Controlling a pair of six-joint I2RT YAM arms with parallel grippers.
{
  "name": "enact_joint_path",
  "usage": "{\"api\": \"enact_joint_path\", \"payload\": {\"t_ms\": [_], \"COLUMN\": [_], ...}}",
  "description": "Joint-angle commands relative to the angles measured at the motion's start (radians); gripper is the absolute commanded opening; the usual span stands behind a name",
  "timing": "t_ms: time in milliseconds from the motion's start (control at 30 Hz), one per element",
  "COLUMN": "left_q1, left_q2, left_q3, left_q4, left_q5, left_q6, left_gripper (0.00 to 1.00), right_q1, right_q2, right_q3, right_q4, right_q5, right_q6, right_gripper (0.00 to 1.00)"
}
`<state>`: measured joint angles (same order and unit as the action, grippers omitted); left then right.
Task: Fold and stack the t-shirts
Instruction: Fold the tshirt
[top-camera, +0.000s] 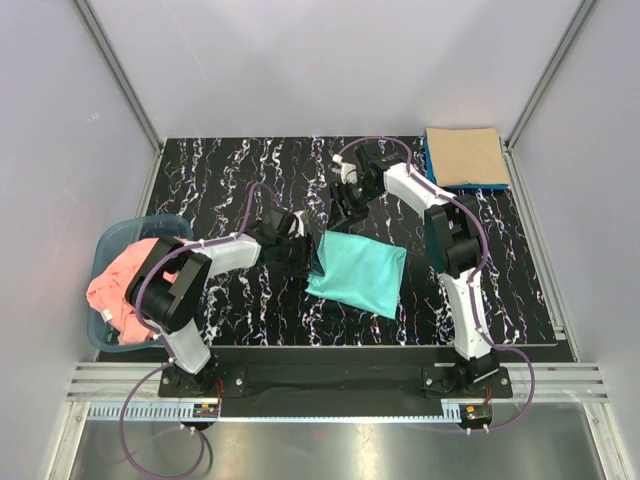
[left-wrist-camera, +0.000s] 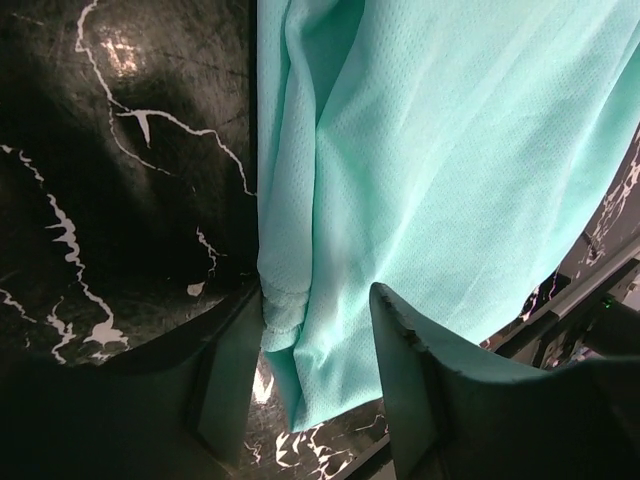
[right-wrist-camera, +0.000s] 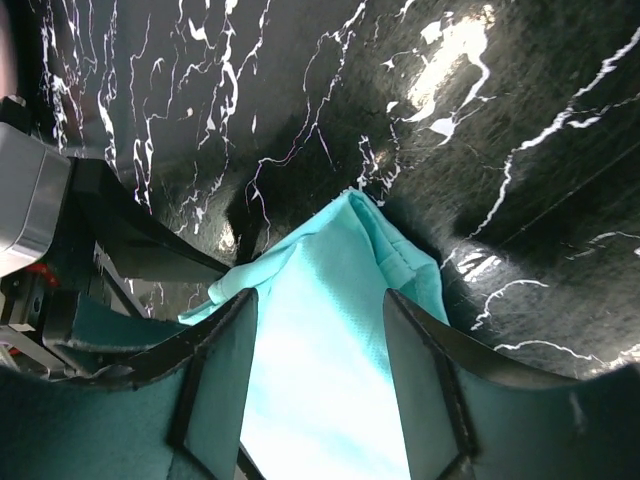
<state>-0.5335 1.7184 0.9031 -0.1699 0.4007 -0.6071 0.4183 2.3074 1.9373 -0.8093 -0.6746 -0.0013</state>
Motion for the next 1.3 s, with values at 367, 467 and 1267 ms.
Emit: {"api": "enact_joint_path", "payload": {"t_ms": [367, 467, 1267], "left_q1": [0.001, 0.001, -0.023], "left_q2": [-0.026, -0.031, -0.089], "left_q3": [-0.012, -0.023, -0.132], "left_q4": [0.063, 0.053, 0.077], "left_q5": [0.061, 0.066, 0.023], "left_q6": [-0.010, -0.008, -0.050], "left_gripper": [0.46, 0.48, 0.36], "right_q1": [0.023, 0.022, 0.007], "right_q2": [0.052, 0.055, 0.132], "right_q3": [0.037, 0.037, 0.072], "right_q4": [-0.018, -0.007, 0.110], "right_q5": [-0.051, -0.049, -0.036], "right_q6": [-0.022, -0.011, 0.208], "right_gripper": [0.59, 0.51, 0.31]}}
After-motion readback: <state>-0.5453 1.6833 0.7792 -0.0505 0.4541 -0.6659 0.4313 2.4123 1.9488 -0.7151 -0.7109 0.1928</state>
